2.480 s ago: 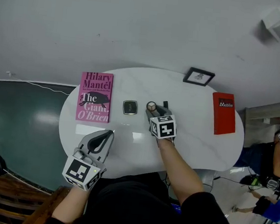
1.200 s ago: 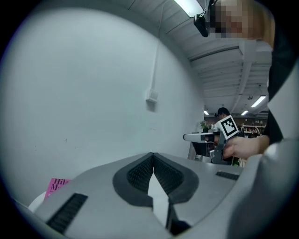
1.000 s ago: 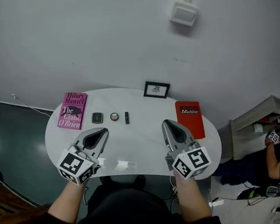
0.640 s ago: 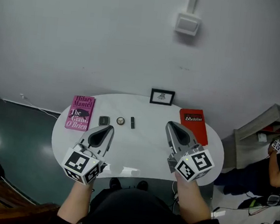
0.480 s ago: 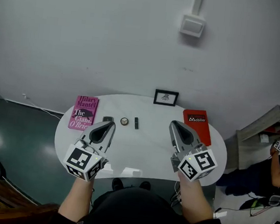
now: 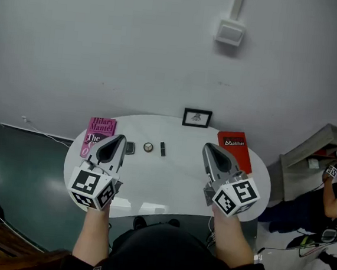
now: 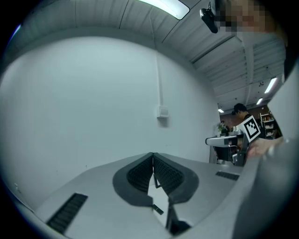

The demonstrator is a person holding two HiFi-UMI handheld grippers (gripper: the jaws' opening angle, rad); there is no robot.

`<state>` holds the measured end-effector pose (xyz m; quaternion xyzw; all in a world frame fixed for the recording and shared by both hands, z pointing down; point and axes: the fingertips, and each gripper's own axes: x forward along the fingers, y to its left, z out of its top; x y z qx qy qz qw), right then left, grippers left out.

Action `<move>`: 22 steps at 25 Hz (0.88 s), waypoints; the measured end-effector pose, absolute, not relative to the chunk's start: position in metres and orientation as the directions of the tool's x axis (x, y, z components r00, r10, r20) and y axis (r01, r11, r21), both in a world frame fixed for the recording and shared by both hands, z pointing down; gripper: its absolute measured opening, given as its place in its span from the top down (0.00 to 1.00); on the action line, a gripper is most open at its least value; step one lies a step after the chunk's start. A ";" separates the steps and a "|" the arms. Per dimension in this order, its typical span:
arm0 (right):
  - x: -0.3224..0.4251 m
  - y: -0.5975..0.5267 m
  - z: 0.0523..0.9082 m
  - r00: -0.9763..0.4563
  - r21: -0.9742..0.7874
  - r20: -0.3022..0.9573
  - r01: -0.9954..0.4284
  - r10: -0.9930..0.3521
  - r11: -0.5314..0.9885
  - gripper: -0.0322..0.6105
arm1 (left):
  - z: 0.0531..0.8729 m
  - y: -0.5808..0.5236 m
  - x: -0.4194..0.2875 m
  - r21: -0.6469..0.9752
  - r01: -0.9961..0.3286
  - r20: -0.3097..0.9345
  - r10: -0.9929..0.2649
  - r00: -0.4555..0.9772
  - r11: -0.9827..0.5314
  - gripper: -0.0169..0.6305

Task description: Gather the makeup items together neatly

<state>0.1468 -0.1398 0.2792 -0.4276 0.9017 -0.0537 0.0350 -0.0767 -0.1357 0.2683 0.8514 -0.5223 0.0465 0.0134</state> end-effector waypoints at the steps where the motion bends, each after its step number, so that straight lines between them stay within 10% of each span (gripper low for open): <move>1: 0.147 -0.140 0.280 -0.630 -0.130 -0.014 -0.769 -0.776 0.626 0.90 | 0.270 -0.136 -0.076 -0.021 -0.889 0.097 -0.886 0.454 -0.458 0.95; 22: 0.131 -0.149 0.281 -0.613 -0.135 -0.006 -0.783 -0.790 0.608 0.90 | 0.280 -0.137 -0.088 -0.008 -0.879 0.101 -0.875 0.474 -0.477 0.95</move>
